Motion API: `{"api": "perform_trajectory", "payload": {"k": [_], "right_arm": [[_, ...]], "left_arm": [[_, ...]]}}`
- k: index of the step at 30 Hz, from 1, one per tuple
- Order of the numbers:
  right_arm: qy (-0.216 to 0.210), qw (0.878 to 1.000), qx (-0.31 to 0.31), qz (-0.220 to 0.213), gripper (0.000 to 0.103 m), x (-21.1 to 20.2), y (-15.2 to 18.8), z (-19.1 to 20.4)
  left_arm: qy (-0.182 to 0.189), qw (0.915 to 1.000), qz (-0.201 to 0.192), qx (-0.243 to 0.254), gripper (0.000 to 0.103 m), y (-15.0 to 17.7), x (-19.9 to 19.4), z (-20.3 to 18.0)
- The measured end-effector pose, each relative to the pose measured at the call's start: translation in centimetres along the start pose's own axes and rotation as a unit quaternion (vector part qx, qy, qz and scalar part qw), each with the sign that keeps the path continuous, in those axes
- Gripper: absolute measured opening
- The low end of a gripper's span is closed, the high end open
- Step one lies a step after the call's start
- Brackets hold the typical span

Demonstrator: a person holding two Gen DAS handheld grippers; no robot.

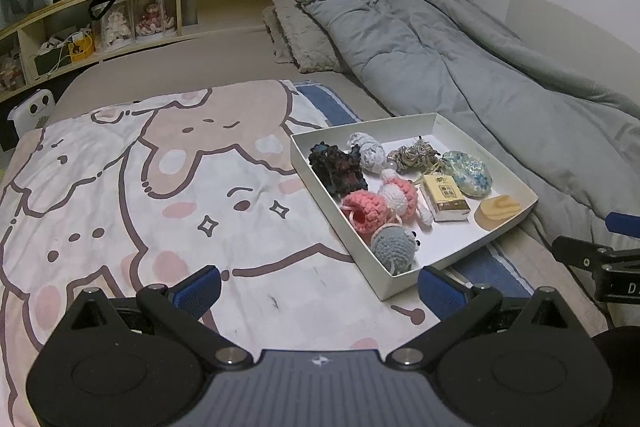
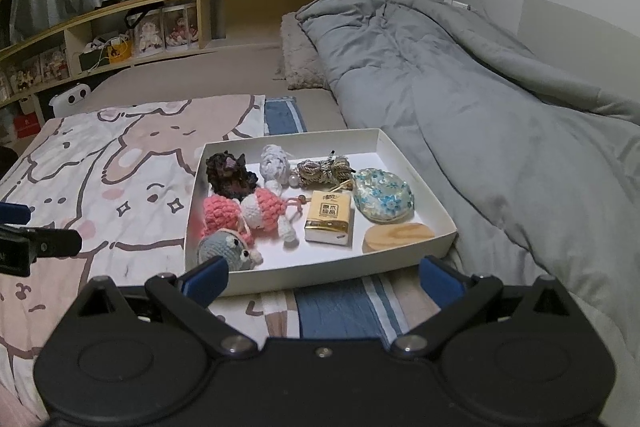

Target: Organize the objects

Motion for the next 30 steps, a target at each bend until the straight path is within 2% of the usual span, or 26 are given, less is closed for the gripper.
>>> {"api": "perform_trajectory", "payload": {"k": [30], "right_arm": [[-0.006,1.0,0.005,0.002,0.103,-0.1,0.03,-0.15]], "left_arm": [[0.004,1.0,0.006,-0.002,0.103,0.47,0.01,-0.5]]}}
Point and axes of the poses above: each gripper's, at about its wrist camera, not at the fingertips, and x roughly the way its jaws point, z to its left, y to its underside, the point moved 8 cm from there along x, roughly the way its jaws point
